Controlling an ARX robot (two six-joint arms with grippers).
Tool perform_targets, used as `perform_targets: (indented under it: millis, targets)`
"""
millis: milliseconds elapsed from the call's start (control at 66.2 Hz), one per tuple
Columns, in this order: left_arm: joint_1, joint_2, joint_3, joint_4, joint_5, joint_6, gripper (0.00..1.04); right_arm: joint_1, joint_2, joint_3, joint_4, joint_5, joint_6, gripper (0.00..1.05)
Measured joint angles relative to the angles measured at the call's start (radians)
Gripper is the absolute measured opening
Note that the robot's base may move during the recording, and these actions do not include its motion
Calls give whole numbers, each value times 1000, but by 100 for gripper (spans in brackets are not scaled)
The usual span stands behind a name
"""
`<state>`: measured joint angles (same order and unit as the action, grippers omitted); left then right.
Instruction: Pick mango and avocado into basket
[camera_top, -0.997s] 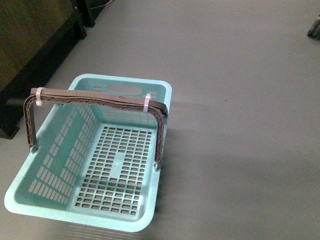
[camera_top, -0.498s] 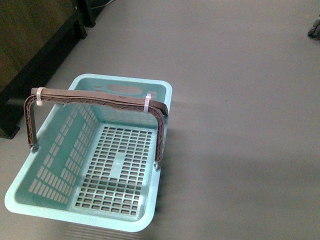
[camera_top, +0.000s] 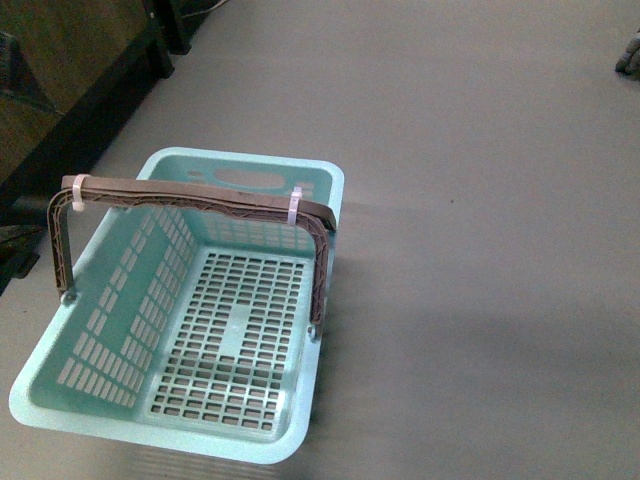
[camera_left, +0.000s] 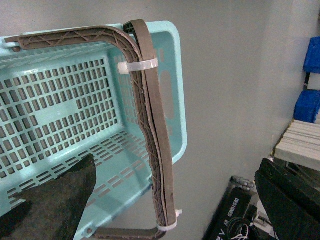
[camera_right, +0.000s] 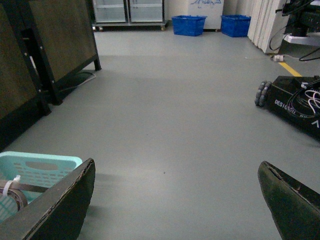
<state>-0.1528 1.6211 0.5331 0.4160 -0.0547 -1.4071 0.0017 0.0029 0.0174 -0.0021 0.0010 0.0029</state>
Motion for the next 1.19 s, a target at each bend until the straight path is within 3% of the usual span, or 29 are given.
perform_targets:
  millis: [423, 906, 1193]
  targets:
    - [-166, 461, 346, -8, -57, -113, 96, 0, 0, 0, 0, 0, 0, 96]
    - [-185, 663, 611, -126, -97, -70, 96, 0, 0, 0, 0, 0, 0, 96]
    - [-193, 685, 640, -206, -102, -70, 44, 0, 0, 0, 0, 0, 0, 96]
